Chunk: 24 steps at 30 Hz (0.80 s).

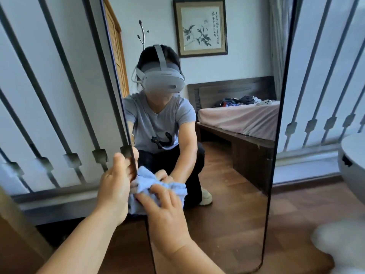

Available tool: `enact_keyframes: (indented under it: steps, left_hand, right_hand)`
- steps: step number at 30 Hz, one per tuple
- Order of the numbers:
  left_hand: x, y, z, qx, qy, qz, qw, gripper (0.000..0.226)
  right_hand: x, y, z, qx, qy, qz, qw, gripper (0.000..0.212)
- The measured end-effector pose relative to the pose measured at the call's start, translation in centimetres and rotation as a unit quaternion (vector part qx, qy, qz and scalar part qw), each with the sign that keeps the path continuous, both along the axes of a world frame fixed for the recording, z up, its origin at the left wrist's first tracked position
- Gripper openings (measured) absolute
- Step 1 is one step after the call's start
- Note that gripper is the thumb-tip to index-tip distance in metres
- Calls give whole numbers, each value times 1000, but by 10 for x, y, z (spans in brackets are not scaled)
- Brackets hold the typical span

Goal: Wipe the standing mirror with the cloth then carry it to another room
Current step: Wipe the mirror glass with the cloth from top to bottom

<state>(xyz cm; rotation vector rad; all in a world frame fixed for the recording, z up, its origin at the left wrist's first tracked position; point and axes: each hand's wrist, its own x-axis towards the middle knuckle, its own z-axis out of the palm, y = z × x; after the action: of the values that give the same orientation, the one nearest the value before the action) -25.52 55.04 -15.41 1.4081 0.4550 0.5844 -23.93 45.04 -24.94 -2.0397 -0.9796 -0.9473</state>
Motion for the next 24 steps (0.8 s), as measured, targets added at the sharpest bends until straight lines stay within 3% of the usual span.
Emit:
enact_keyframes:
  steps: [3, 6, 10, 13, 17, 21, 24]
  left_hand:
    - [-1, 1, 0, -11, -9, -21, 1000, 47]
    - [-1, 0, 3, -9, -17, -33, 999, 47]
    - [2, -3, 9, -10, -33, -35, 999, 50]
    - [1, -1, 14, -1, -25, -27, 999, 54]
    - [-1, 1, 16, 3, -8, -32, 999, 59]
    - [-1, 1, 18, 17, -7, -42, 999, 60]
    - [-4, 1, 19, 19, -13, -52, 998, 54]
  right_hand:
    - [10, -7, 5, 4, -10, -19, 1000, 35]
    - [33, -24, 32, 93, -8, -74, 993, 39]
    - [70, -64, 73, 287, 49, -163, 943, 46]
    - [83, -83, 92, 342, 85, -226, 908, 46]
    - [82, -72, 106, 305, 86, -220, 922, 46]
    - [65, -33, 127, 153, -36, -109, 982, 41]
    - [63, -9, 156, 76, -106, -39, 991, 37]
